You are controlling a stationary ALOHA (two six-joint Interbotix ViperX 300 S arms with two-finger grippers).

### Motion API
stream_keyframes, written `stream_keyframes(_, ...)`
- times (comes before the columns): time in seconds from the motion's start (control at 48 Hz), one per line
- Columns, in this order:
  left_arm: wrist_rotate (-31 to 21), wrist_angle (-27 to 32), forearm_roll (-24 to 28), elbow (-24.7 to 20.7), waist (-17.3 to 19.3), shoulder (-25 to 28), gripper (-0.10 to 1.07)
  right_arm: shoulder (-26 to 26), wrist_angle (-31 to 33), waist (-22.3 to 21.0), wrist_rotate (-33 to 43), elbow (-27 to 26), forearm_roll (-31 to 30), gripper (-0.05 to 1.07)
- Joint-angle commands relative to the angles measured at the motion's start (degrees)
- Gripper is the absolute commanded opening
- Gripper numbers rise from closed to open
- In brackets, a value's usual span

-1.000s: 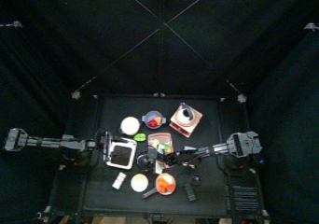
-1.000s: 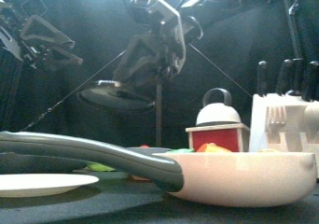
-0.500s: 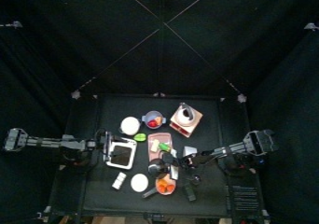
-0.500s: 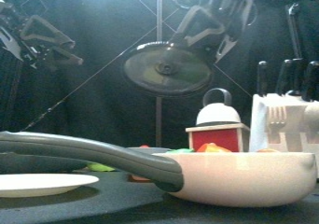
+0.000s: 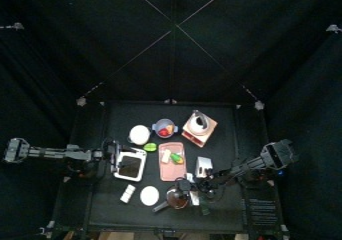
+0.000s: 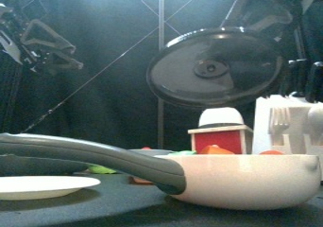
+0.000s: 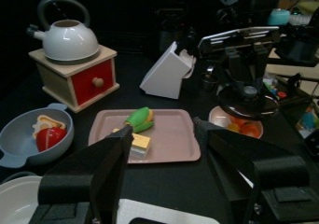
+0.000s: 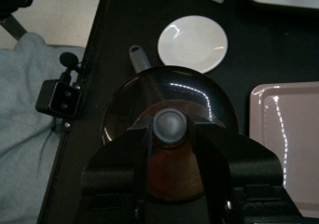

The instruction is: Place pot lid on pan

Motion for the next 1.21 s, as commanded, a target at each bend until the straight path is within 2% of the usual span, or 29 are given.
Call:
stream_keyframes(0.0,0.0,-0.4,-0.1,-0.6,0.4,0.1,0.9,0.4,-0.5,0.4,0.2,-1.1,0.4,0.62)
stream_keyframes(0.417,0.0,-0.2,0.0,-0.5,0.4,0.1,0.9,5.3,-0.6,0.5,0.1,-2.8,1.3,0.62)
stream_keyframes(1.188,0.0,-0.1,-0.1,-0.2,0.4,0.1,0.9,4.6,1.9,0.6,0.1,-2.0,1.3,0.62)
